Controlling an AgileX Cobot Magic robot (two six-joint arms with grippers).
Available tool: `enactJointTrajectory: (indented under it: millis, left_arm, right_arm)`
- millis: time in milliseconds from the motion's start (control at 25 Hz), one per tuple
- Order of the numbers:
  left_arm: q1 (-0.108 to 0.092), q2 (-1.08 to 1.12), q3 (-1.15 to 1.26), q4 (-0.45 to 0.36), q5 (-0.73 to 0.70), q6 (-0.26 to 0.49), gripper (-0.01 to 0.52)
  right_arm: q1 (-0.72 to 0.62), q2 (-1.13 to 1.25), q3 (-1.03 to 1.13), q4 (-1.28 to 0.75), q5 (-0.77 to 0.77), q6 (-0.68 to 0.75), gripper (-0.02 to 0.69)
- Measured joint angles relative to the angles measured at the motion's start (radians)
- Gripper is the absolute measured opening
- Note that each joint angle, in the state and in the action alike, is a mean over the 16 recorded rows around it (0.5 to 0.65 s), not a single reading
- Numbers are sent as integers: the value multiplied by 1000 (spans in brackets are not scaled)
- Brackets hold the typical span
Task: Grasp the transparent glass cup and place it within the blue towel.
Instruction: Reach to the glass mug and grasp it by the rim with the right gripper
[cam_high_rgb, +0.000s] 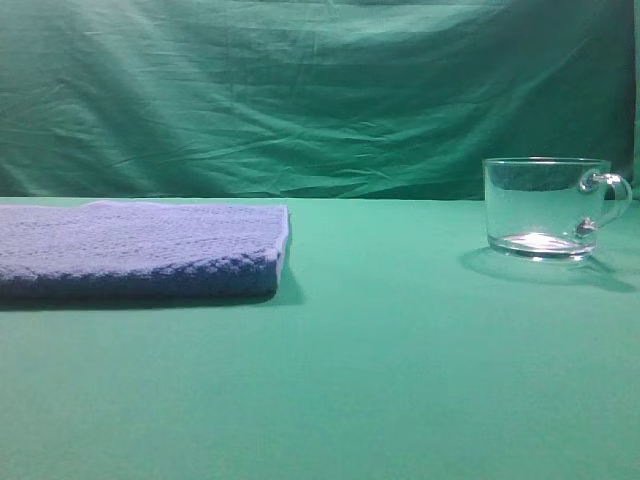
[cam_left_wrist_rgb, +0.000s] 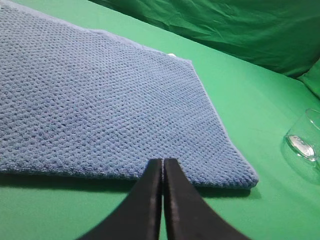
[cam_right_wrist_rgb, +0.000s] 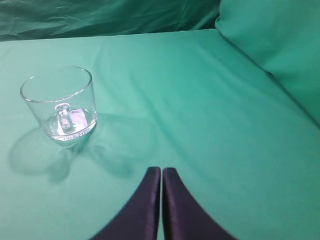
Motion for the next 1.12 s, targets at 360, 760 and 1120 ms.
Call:
enactJointTrajectory:
  millis: [360,760,1120]
  left_arm:
    - [0,0,0,0,0,0,0]
    - [0,0,0,0,0,0,0]
    - [0,0,0,0,0,0,0]
  right_arm:
    - [0,0,0,0,0,0,0]
    - [0,0,0,-1,0,-2,0]
    - [0,0,0,-51,0,-65,0]
